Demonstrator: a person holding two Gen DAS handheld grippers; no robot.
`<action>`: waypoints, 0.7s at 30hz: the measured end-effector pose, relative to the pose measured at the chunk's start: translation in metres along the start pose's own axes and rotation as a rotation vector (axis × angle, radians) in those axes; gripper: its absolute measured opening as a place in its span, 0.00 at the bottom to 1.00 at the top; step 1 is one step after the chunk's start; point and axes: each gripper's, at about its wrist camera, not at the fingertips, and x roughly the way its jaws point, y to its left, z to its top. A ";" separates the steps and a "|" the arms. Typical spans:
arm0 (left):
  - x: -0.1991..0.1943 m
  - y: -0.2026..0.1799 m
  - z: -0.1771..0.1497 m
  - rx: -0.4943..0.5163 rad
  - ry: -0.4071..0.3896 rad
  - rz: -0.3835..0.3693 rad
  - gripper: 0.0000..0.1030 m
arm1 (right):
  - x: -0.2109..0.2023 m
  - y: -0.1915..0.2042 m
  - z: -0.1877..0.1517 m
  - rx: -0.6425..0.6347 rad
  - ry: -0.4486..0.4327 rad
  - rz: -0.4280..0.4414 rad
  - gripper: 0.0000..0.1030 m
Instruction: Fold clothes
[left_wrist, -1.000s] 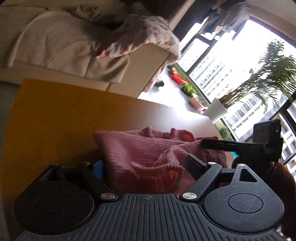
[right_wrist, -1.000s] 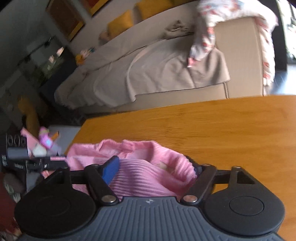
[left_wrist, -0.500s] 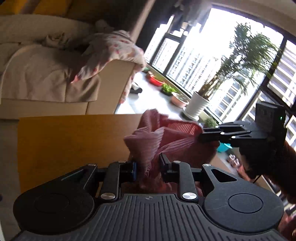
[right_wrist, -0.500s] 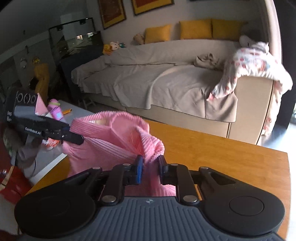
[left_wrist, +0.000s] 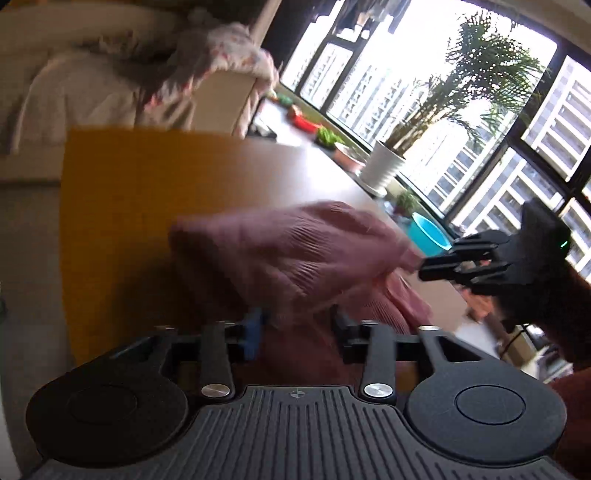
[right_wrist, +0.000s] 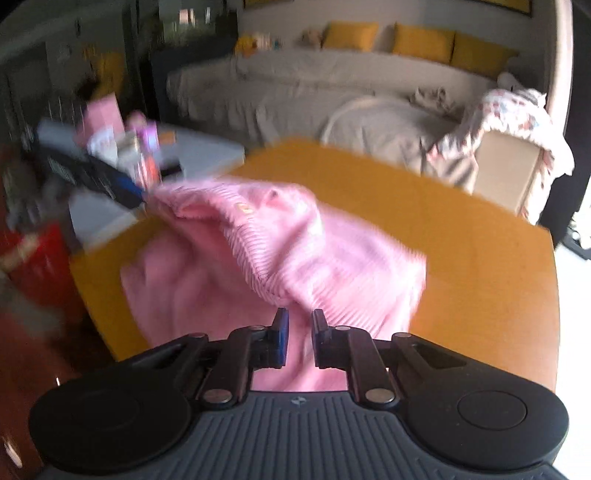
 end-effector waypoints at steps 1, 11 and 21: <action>-0.005 0.001 -0.005 -0.007 -0.002 -0.003 0.72 | -0.003 0.000 -0.005 0.015 0.000 -0.008 0.27; 0.014 0.042 0.017 -0.374 -0.116 -0.021 0.92 | -0.009 -0.054 -0.010 0.469 -0.168 0.013 0.75; 0.074 0.043 0.032 -0.378 -0.030 0.024 0.53 | 0.041 -0.050 0.010 0.471 -0.169 -0.018 0.36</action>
